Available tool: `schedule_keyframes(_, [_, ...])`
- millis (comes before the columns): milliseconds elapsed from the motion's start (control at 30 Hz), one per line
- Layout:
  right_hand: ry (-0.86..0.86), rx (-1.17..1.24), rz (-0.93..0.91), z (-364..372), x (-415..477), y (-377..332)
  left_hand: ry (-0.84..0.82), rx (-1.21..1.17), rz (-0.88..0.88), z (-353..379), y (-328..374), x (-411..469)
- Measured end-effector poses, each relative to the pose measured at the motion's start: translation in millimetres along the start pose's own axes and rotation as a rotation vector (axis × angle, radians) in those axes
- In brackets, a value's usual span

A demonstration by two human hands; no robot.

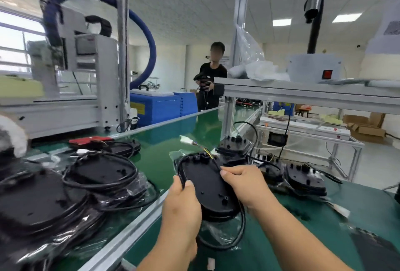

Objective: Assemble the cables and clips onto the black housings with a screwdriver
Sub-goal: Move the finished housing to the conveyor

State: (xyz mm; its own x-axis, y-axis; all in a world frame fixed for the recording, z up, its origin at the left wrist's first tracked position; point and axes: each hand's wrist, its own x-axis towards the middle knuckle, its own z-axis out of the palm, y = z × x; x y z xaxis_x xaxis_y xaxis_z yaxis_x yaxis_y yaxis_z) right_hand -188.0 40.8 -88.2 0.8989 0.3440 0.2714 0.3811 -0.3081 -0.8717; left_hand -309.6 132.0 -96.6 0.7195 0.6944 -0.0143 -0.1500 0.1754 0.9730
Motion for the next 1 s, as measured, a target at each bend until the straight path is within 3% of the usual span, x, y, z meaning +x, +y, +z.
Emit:
schedule_keyframes(233, [-0.320,0.396,-0.037,101.5,44.0,-73.2,0.283,0.007,0.203,-66.0,41.6,35.2])
schedule_keyframes(367, [-0.468,0.413,-0.054,149.8,55.5,-103.6,0.400,-0.016,0.243,-99.9,58.5,57.7])
schedule_keyframes(667, [-0.610,0.209,-0.129,224.6,76.1,-124.7,0.657,0.090,0.184,-139.4,42.3,94.0])
schedule_keyframes(833, [-0.631,-0.044,-0.288,244.2,81.0,-137.9,0.813,0.129,0.284,-135.0,39.3,98.9])
schedule_keyframes(900, [-0.619,-0.150,-0.375,248.9,80.1,-140.2,0.878,0.156,0.374,-128.4,35.2,94.9])
schedule_keyframes(1000, [-0.591,-0.244,-0.470,250.0,79.2,-140.0,0.933,0.349,0.702,-119.0,26.1,84.0])
